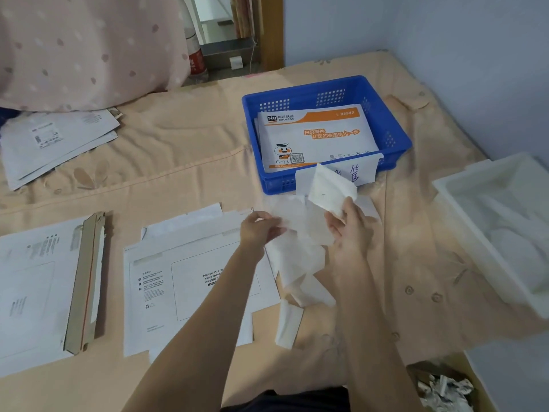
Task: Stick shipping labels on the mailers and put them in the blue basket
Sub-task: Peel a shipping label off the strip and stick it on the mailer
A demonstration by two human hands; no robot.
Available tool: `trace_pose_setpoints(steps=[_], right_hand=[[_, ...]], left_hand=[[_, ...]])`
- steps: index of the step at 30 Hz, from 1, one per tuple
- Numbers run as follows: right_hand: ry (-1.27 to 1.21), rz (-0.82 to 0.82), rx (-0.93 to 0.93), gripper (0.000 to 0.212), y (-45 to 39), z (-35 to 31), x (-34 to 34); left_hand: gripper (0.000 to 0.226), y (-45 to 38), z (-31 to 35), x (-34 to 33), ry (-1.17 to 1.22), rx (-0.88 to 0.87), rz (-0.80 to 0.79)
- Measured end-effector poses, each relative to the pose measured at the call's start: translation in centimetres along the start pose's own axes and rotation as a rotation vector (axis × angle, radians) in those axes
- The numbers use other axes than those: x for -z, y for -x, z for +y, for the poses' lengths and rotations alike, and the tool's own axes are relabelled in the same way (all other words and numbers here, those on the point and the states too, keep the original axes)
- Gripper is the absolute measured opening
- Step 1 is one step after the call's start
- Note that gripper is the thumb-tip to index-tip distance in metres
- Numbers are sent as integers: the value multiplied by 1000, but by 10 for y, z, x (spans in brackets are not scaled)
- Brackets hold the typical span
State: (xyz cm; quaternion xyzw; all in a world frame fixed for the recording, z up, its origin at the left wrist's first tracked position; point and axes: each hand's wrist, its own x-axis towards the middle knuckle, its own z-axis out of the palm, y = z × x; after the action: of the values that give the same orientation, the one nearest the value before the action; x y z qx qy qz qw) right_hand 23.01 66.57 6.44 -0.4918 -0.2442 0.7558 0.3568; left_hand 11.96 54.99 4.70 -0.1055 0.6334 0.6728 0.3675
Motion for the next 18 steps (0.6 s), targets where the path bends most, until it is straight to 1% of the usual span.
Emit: trace_pose_setpoints(steps=[2,3,6,7,8,9,10,11,13,14,15,18], right_hand=[[40,-73,16,9,4,-2,-3],[57,-114,34,7,7,-2,-5],[180,-159,153,11,9,1,-9],[242,-155,208,12,9,2,-10],[296,-155,249,12,9,4,-11],[351,-155,284,8,9,7,-12],[401,-171,306,5,11,10,-14],[451,-196,331,10,13,14,-17],[519,-291,361,14,20,26,-22],[554,-349,383,15,25,33,-24],[606,-400,411,16,31,40,-27],[733,-529,456,17,45,62,-30]], left_hand=[[13,2,-4,-13,-73,-7,-36],[10,0,-6,-17,-143,-20,-30],[12,-2,-8,-22,-496,-175,11],[14,-2,-6,-21,-570,-229,22],[15,-2,-5,-20,-573,-268,42],[14,2,-1,-19,-516,-272,60],[15,6,4,-16,-390,-241,77],[21,8,9,-13,-230,-171,63],[33,9,19,-2,49,-49,-38],[35,9,23,6,114,-17,-63],[33,10,25,15,139,-7,-53],[12,12,26,41,119,-21,99]])
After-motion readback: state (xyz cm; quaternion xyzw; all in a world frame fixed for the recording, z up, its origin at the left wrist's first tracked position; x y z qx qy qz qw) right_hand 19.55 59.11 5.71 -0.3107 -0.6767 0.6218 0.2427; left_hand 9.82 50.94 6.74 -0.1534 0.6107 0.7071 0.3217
